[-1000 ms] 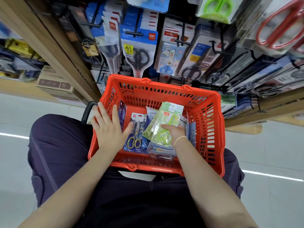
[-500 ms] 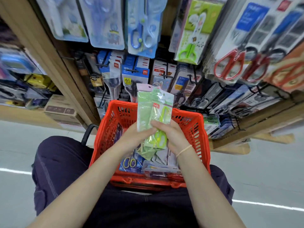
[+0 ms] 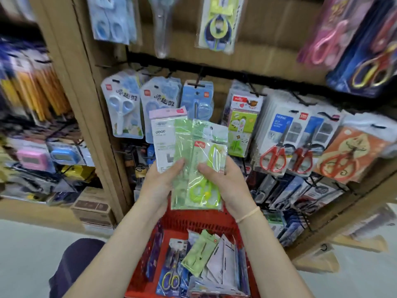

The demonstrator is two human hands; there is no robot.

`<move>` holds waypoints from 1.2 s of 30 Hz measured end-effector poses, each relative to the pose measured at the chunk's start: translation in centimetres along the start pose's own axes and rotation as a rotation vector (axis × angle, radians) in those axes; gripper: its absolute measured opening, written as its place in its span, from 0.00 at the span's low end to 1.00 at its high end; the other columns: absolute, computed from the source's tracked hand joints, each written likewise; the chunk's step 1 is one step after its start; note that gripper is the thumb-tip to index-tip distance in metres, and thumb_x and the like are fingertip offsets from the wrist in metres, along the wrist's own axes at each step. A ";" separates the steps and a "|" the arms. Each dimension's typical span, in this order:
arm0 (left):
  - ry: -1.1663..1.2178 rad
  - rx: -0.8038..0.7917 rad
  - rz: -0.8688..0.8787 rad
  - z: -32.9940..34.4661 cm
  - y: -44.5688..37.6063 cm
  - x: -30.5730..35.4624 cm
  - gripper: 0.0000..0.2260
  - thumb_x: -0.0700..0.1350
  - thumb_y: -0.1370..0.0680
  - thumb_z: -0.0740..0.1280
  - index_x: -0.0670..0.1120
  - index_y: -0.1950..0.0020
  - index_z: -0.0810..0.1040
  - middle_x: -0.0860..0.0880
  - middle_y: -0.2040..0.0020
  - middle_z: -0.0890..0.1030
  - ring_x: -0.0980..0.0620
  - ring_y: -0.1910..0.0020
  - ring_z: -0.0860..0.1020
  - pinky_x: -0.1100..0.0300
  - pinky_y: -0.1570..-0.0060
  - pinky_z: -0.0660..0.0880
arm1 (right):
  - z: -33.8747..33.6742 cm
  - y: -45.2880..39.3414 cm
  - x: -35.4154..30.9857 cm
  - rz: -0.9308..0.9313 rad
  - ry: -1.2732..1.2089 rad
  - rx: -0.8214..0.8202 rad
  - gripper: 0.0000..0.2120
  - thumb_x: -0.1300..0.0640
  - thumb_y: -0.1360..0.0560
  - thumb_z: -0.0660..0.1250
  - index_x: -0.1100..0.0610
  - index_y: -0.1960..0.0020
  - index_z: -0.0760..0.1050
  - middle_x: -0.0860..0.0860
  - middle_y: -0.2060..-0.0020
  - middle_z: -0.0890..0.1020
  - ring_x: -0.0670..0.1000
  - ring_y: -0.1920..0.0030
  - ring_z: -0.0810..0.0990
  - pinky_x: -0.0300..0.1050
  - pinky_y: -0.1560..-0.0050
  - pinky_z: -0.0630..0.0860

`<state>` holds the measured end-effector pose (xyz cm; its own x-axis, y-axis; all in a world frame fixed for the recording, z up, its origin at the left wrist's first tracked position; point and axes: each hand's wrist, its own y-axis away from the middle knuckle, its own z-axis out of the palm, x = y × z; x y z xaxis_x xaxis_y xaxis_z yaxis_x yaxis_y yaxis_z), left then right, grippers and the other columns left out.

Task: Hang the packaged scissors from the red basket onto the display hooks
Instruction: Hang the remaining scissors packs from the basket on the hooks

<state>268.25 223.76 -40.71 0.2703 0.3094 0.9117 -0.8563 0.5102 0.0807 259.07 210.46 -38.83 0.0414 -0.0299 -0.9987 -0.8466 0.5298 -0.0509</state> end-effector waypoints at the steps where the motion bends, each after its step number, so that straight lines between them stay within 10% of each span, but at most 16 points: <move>1: 0.020 0.022 0.033 0.0 -0.4 1.0 0.12 0.40 0.20 0.70 0.44 0.36 0.80 0.40 0.43 0.86 0.39 0.46 0.85 0.44 0.45 0.80 | 0.5 -0.4 -0.8 -0.020 0.013 -0.016 0.15 0.56 0.26 0.77 0.50 0.41 0.79 0.48 0.47 0.87 0.51 0.46 0.85 0.51 0.43 0.81; 4: 0.016 0.041 0.149 0.2 -1.3 4.7 0.11 0.43 0.22 0.71 0.46 0.40 0.82 0.42 0.45 0.86 0.38 0.45 0.84 0.42 0.44 0.81 | 2.5 -1.5 -3.7 -0.079 0.012 -0.070 0.12 0.60 0.24 0.74 0.46 0.46 0.77 0.39 0.54 0.87 0.40 0.53 0.85 0.38 0.52 0.80; 8: -0.091 -0.043 0.286 0.1 -2.3 9.8 0.12 0.43 0.28 0.75 0.50 0.46 0.82 0.51 0.53 0.88 0.48 0.51 0.86 0.51 0.49 0.82 | 6.0 -3.9 -7.6 -0.145 0.080 -0.030 0.18 0.42 0.21 0.67 0.51 0.37 0.78 0.45 0.43 0.83 0.45 0.42 0.81 0.47 0.39 0.77; 14: -0.177 -0.015 0.408 -2.7 -4.4 16.2 0.20 0.45 0.30 0.80 0.44 0.40 0.82 0.47 0.49 0.88 0.45 0.50 0.86 0.45 0.46 0.82 | 10.2 -8.7 -14.5 -0.342 0.008 0.036 0.15 0.49 0.18 0.65 0.61 0.54 0.72 0.55 0.57 0.74 0.50 0.59 0.73 0.40 0.63 0.74; 18: -0.180 0.013 0.431 -4.0 -5.4 18.7 0.30 0.56 0.33 0.81 0.46 0.35 0.80 0.48 0.45 0.87 0.45 0.44 0.85 0.43 0.41 0.80 | 12.8 -11.5 -17.3 -0.421 0.041 -0.013 0.11 0.53 0.19 0.66 0.62 0.49 0.76 0.60 0.56 0.82 0.52 0.55 0.79 0.53 0.52 0.79; 22: -0.104 0.121 0.499 -5.8 -6.4 20.8 0.13 0.48 0.24 0.76 0.49 0.40 0.81 0.52 0.48 0.87 0.45 0.45 0.85 0.51 0.46 0.82 | 14.3 -14.2 -19.2 -0.440 0.057 -0.029 0.04 0.57 0.17 0.65 0.52 0.49 0.78 0.53 0.51 0.85 0.54 0.51 0.82 0.55 0.49 0.81; 27: -0.027 0.281 0.623 -7.7 -6.7 22.7 0.19 0.58 0.33 0.76 0.52 0.46 0.81 0.43 0.45 0.84 0.39 0.43 0.83 0.34 0.38 0.77 | 15.6 -17.0 -22.6 -0.471 0.151 0.079 0.12 0.54 0.18 0.65 0.64 0.47 0.75 0.56 0.58 0.76 0.56 0.57 0.76 0.47 0.65 0.76; 31: 0.010 0.332 0.652 -8.6 -6.8 24.0 0.07 0.49 0.24 0.75 0.52 0.48 0.80 0.43 0.46 0.84 0.41 0.43 0.83 0.36 0.38 0.77 | 18.2 -19.2 -25.8 -0.553 0.194 0.144 0.20 0.53 0.18 0.65 0.71 0.39 0.73 0.69 0.47 0.80 0.59 0.56 0.79 0.54 0.56 0.77; 36: 0.015 0.330 0.662 -9.3 -6.9 24.6 0.07 0.48 0.23 0.75 0.53 0.51 0.78 0.46 0.50 0.82 0.44 0.48 0.82 0.35 0.37 0.76 | 20.1 -21.2 -28.1 -0.624 0.250 0.147 0.14 0.55 0.19 0.65 0.68 0.47 0.77 0.55 0.61 0.77 0.52 0.61 0.74 0.46 0.59 0.71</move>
<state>284.90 235.35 -22.61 -0.3451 0.4807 0.8061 -0.9293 -0.0545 -0.3654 286.47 217.10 -9.71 0.3592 -0.5519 -0.7526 -0.6225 0.4590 -0.6338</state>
